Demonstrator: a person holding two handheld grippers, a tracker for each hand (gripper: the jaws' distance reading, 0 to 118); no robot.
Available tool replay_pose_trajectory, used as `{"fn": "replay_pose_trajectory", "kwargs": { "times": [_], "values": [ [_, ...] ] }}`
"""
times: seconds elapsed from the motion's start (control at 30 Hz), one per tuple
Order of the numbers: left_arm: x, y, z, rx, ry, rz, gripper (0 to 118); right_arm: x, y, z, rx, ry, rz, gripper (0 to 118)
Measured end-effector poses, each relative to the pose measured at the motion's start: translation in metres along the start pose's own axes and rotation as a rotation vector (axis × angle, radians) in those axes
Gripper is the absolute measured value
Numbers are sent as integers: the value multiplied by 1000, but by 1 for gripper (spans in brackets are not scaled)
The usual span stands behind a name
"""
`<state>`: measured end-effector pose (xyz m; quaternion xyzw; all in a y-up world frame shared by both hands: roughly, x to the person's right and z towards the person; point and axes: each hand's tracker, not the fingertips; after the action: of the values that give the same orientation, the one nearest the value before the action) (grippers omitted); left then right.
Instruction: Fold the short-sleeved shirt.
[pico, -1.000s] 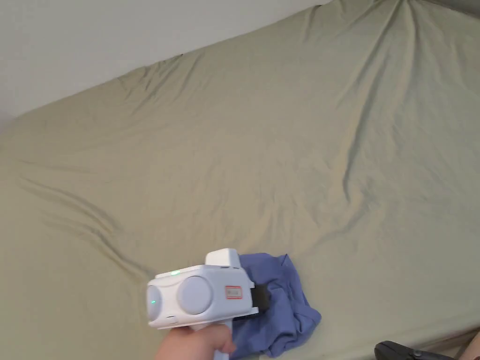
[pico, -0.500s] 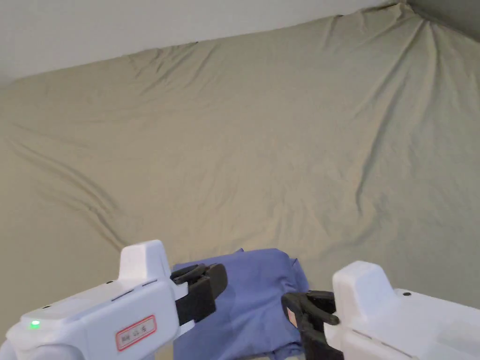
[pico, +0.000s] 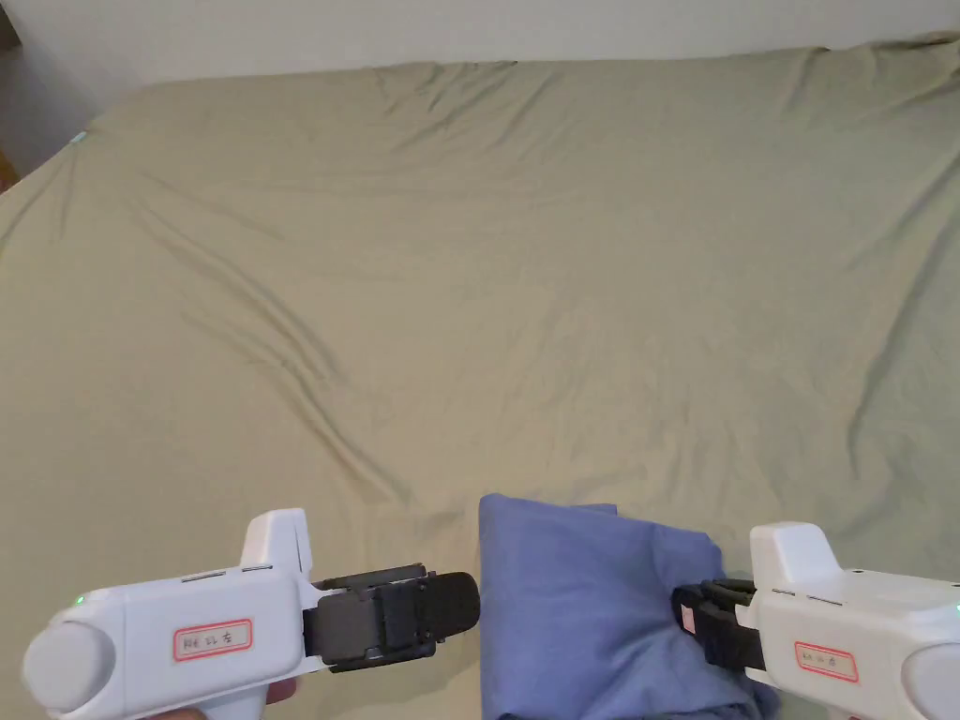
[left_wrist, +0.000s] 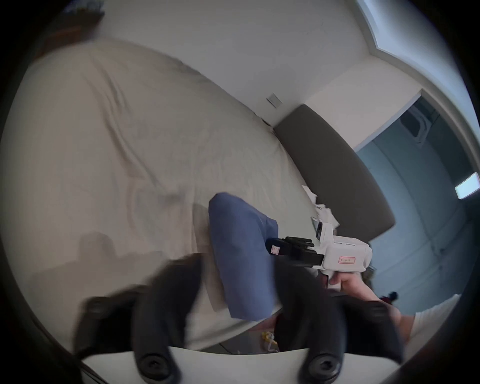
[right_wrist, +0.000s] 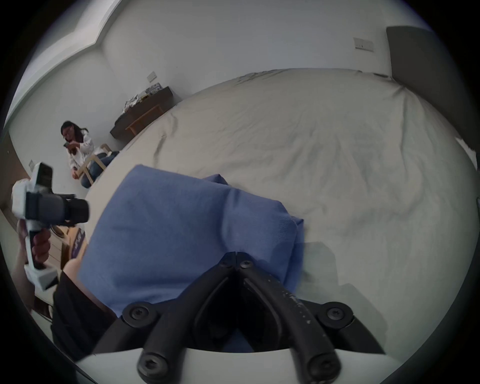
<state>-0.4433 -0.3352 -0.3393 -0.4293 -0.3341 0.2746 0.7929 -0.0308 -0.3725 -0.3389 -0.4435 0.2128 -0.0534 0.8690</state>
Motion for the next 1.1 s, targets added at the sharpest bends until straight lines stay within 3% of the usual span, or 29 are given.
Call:
{"fn": "replay_pose_trajectory", "kwargs": {
  "times": [0.07,0.1,0.2,0.27,0.3,0.33,0.37,0.4,0.43,0.53,0.7,0.83,1.0,1.1],
  "values": [
    [-15,7,-28,-74,10,66,108,5,-2,2,6,15,-40,1],
    [-21,10,-39,-94,2,70,116,6,-2,2,6,15,-40,1],
    [-38,12,-71,-180,-11,121,115,1,-6,3,12,-8,1,1],
    [-29,21,-81,-107,-177,131,116,-2,-7,3,15,-18,17,1],
    [-28,24,-95,-163,-168,232,115,-2,-6,3,12,-20,15,1],
    [-22,22,-109,-194,-197,276,111,-2,-4,3,8,-21,13,1],
    [-14,18,-120,-217,-225,257,97,-3,-2,5,4,-22,10,1],
    [-2,15,-129,-235,-134,165,60,-5,-2,9,2,-29,12,1],
    [2,14,-133,-224,-73,84,36,-8,-3,14,-6,-100,42,1],
    [-5,22,-115,-227,-122,151,28,-9,-9,39,45,-90,86,1],
    [-12,56,-39,-253,75,-43,26,-15,-19,76,119,-68,82,1],
    [-51,95,57,-263,298,-74,26,-38,-26,83,135,-46,123,1],
    [-123,143,155,-284,610,-75,26,-63,-35,76,126,-18,89,1],
    [-160,166,204,-291,817,-78,26,-79,-35,69,74,2,139,1]
  ]
}}
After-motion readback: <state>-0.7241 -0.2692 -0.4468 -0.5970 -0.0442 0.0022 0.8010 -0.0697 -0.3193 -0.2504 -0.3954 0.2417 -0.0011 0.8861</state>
